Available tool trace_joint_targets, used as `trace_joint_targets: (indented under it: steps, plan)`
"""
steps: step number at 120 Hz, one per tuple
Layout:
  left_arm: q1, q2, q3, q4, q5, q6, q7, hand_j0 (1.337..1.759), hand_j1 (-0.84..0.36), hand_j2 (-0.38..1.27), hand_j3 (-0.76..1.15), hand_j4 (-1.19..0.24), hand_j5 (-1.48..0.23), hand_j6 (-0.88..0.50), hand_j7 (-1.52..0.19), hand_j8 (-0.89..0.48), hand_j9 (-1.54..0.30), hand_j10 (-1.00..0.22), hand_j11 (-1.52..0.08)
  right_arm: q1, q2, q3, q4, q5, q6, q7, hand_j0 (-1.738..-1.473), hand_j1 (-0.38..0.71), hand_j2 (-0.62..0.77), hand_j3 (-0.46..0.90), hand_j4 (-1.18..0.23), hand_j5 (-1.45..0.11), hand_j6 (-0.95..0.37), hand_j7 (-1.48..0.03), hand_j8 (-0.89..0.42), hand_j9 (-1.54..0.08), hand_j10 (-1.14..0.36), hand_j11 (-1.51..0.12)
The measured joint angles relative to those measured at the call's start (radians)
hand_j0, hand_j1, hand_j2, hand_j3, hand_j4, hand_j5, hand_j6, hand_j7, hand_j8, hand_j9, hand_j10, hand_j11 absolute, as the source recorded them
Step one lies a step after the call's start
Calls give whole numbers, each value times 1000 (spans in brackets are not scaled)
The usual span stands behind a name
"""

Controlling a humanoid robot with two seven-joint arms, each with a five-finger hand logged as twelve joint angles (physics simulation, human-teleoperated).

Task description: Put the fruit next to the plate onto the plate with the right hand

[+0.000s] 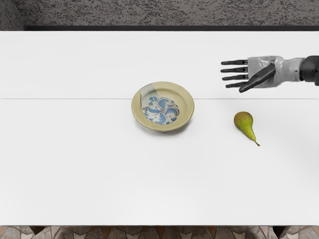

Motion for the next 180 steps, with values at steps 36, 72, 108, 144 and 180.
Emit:
trace_joint_targets:
  steps: [36, 72, 108, 144, 180]
  plan:
    - [0, 0, 0, 0, 0, 0, 0, 1658, 348, 0, 0, -1, -1, -1, -1, -1, -1, -1, -1, -1, -132, 7, 175, -81, 0, -18, -1658, -349, -1, 0, 0, 0, 2, 0, 2, 0, 1, 0]
    - [0, 0, 0, 0, 0, 0, 0, 1658, 348, 0, 0, -1, -1, -1, -1, -1, -1, -1, -1, 67, -329, 8, 683, -235, -371, -19, -1658, -349, -1, 0, 0, 0, 1, 0, 0, 0, 0, 0]
    - [0, 0, 0, 0, 0, 0, 0, 1658, 348, 0, 0, -1, -1, -1, -1, -1, -1, -1, -1, 88, -293, -27, 748, -346, -754, -19, -1658, -349, -1, 0, -1, 0, -1, 0, -1, 0, -1, 0]
    - [0, 0, 0, 0, 0, 0, 0, 1658, 348, 0, 0, -1, -1, -1, -1, -1, -1, -1, -1, 65, -240, -124, 730, -407, -910, -19, -1658, -349, -1, 0, -1, 0, -1, 0, -1, 0, -1, 0]
    - [0, 0, 0, 0, 0, 0, 0, 1658, 348, 0, 0, -1, -1, -1, -1, -1, -1, -1, -1, 35, -140, -156, 758, -574, -1171, -19, -1658, -349, 0, 0, -1, 0, -1, 0, -1, 0, -1, 0]
